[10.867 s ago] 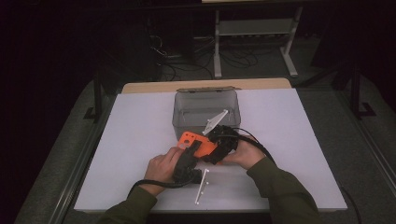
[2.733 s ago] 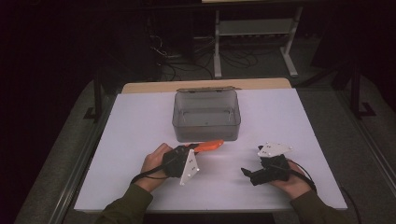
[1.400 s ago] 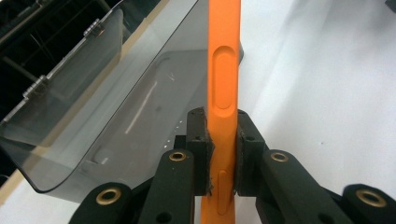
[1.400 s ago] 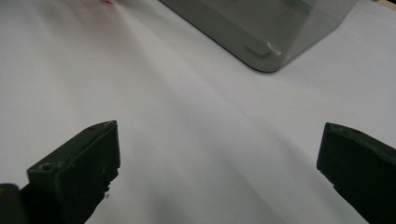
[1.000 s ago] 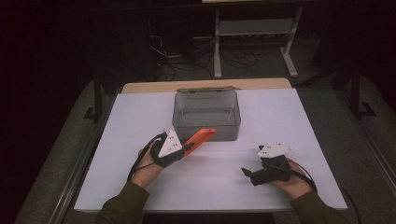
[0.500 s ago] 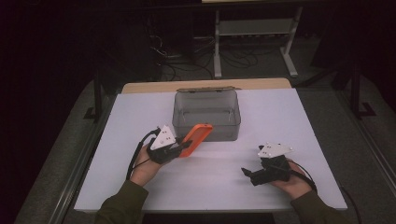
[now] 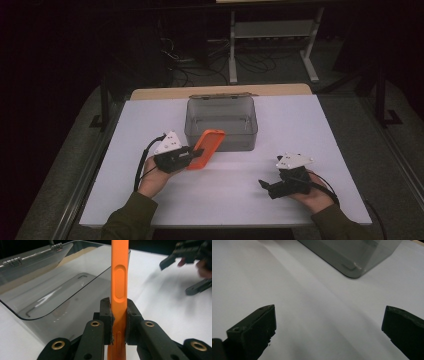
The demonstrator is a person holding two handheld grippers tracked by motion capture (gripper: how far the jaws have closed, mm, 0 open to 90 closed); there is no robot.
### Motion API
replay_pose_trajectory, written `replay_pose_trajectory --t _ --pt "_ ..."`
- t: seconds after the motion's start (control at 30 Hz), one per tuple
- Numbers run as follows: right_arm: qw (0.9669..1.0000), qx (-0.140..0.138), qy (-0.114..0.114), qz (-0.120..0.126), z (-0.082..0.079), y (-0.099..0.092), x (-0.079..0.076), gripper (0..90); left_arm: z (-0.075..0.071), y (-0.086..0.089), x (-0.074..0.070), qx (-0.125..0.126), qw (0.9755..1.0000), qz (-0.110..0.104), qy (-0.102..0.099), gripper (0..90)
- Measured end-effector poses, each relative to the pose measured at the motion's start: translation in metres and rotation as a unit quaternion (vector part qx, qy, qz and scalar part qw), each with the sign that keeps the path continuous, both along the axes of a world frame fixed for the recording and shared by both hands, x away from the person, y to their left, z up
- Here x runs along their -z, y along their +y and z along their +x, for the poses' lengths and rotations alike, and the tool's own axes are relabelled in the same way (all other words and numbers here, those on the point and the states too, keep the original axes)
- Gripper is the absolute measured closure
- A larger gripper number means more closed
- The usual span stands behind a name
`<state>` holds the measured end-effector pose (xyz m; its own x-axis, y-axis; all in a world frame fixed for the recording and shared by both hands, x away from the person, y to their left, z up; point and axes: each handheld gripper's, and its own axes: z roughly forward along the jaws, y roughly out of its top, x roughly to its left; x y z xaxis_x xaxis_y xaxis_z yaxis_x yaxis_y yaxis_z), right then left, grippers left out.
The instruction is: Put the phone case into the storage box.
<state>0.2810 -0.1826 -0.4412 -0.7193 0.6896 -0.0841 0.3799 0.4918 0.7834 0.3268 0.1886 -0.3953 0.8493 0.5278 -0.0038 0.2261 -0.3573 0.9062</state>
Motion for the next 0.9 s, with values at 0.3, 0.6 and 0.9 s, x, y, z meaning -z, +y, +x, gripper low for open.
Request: replay_pose_trajectory --t 0.3,0.6,0.9 --pt "1.0 0.0 0.0 0.0 0.0 0.0 0.0 0.0 0.003 0.005 -0.003 0.003 0.9999 -0.008 0.014 79.5" --pt "1.0 0.0 -0.003 -0.002 0.0 0.0 0.0 0.0 0.005 0.005 -0.01 0.008 0.9996 -0.004 0.025 79.4" --pt "1.0 0.0 -0.004 -0.004 -0.001 0.001 0.001 0.0 0.011 0.007 -0.027 0.019 0.9992 -0.013 0.033 79.4"
